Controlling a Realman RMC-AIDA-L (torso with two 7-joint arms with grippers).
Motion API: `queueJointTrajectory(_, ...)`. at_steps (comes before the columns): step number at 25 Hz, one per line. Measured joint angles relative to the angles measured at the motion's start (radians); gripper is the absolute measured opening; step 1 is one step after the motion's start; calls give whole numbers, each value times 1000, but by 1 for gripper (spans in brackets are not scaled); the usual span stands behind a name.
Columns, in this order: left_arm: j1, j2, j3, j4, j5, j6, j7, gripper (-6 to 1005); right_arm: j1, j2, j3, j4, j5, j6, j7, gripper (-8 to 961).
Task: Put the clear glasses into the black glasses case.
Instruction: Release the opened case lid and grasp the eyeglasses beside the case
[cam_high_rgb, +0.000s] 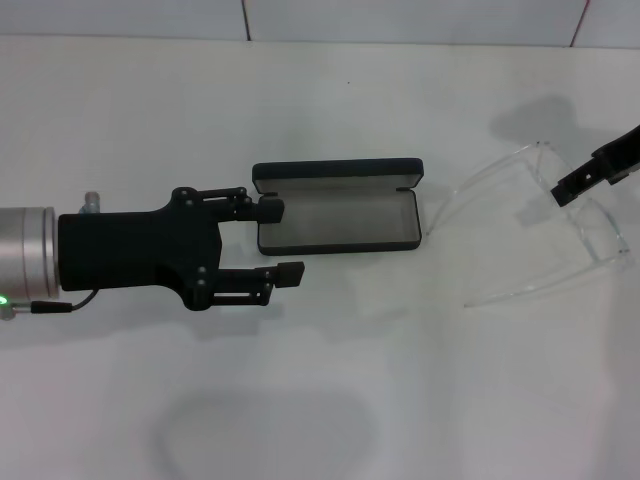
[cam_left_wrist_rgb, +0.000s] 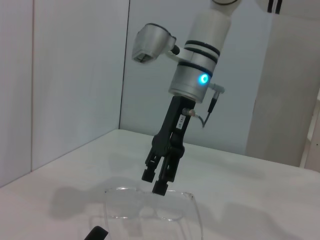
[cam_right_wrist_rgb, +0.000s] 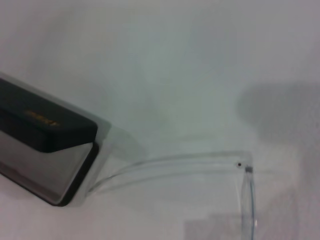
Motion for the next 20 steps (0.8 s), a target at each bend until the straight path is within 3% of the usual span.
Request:
queueJointTrajectory(8, -2, -7, 0, 0, 0, 0, 23, 709, 3, 16, 0, 84, -2, 99, 10, 828)
queueJointTrajectory(19, -2, -13, -9, 0, -7, 0, 38, 695, -4, 17, 6, 111, -3, 136, 10, 819)
queueJointTrajectory(20, -2, -15, -12, 0, -7, 0, 39, 693, -4, 17, 3, 115, -5, 140, 10, 781)
